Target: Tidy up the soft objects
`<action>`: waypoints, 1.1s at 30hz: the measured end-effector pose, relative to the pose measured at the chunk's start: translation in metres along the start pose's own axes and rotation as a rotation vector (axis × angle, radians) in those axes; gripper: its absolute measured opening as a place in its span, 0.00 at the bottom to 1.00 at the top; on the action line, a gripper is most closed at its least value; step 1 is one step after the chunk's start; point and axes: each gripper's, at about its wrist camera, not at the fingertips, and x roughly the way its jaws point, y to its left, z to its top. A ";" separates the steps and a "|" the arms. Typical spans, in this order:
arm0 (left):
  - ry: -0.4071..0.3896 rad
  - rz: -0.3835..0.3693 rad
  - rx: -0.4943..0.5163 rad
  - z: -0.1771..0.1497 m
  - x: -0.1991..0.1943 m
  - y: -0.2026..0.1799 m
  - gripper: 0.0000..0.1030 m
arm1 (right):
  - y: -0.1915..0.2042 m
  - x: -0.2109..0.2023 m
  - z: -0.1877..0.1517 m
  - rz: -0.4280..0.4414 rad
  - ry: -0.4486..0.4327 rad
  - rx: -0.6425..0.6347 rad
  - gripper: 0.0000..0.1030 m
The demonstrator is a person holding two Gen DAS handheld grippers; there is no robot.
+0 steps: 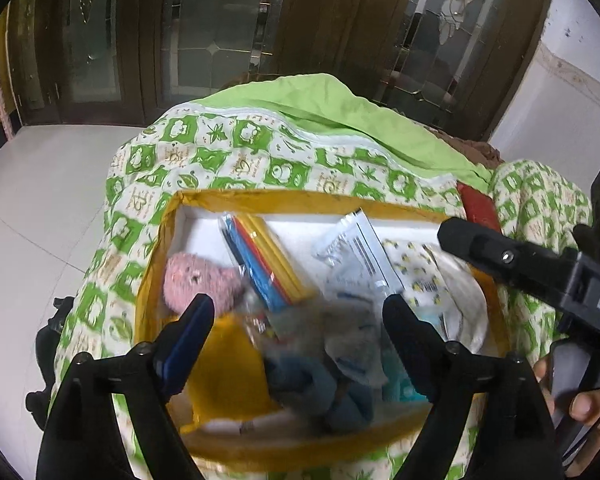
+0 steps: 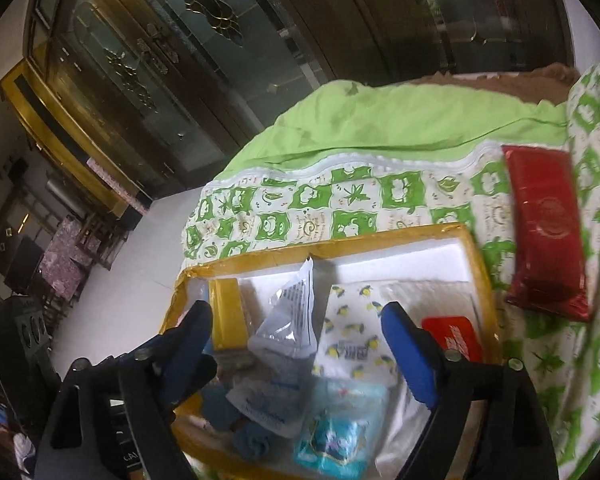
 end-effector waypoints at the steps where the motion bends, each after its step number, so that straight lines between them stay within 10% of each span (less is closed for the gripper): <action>1: 0.000 0.005 0.012 -0.004 -0.004 -0.003 0.84 | 0.001 -0.006 -0.004 -0.006 -0.013 -0.003 0.91; 33: -0.080 0.136 -0.034 -0.133 -0.100 0.002 0.92 | 0.001 -0.101 -0.121 0.095 -0.035 0.046 0.98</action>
